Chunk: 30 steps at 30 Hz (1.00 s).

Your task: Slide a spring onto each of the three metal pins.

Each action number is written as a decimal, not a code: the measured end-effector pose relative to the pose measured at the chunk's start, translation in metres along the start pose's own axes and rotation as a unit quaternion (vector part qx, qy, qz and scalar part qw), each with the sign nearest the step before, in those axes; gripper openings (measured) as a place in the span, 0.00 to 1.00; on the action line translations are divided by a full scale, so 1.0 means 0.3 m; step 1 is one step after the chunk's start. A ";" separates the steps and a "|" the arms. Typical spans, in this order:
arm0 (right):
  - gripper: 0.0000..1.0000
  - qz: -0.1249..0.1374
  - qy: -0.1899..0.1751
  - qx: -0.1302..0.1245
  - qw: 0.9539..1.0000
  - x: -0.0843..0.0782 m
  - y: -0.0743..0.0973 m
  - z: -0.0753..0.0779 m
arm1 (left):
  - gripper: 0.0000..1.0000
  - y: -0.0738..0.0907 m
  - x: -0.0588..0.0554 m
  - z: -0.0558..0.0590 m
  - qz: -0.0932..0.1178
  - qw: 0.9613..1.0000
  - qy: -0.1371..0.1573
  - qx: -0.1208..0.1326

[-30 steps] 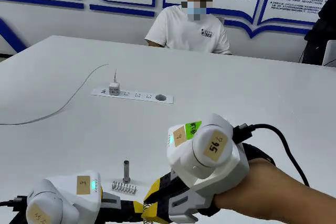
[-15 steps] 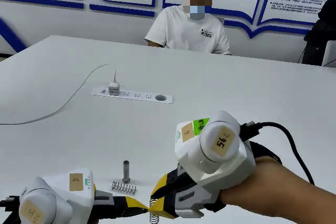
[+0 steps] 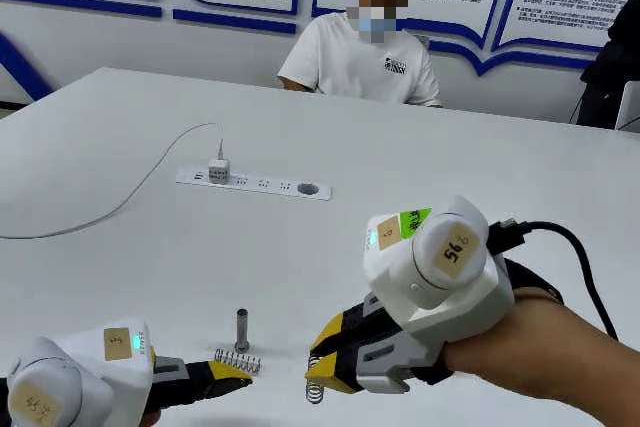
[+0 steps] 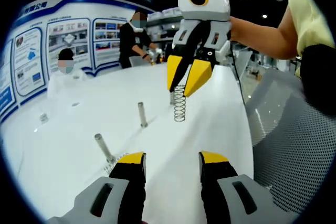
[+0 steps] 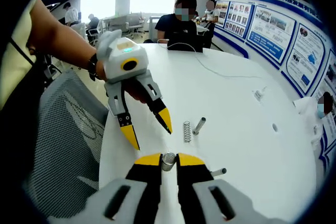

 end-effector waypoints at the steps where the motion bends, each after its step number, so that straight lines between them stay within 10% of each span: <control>1: 0.12 0.001 -0.002 -0.004 1.000 -0.002 0.006 0.007 | 0.42 0.003 -0.002 -0.003 -0.001 1.000 0.002 0.004; 30: 0.12 0.018 -0.047 -0.092 0.995 -0.034 0.092 0.198 | 0.51 0.038 -0.030 -0.063 0.001 0.999 0.030 0.043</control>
Point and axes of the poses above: the centre of the closed fingertips' face, and the gripper's own axes: y roughly backward along the fingers, z roughly to its right, x roughly out of its top, the point moved 7 cm from there along y, roughly backward along the fingers, and after that the axes turned 5 degrees about x, right-handed, at the moved point
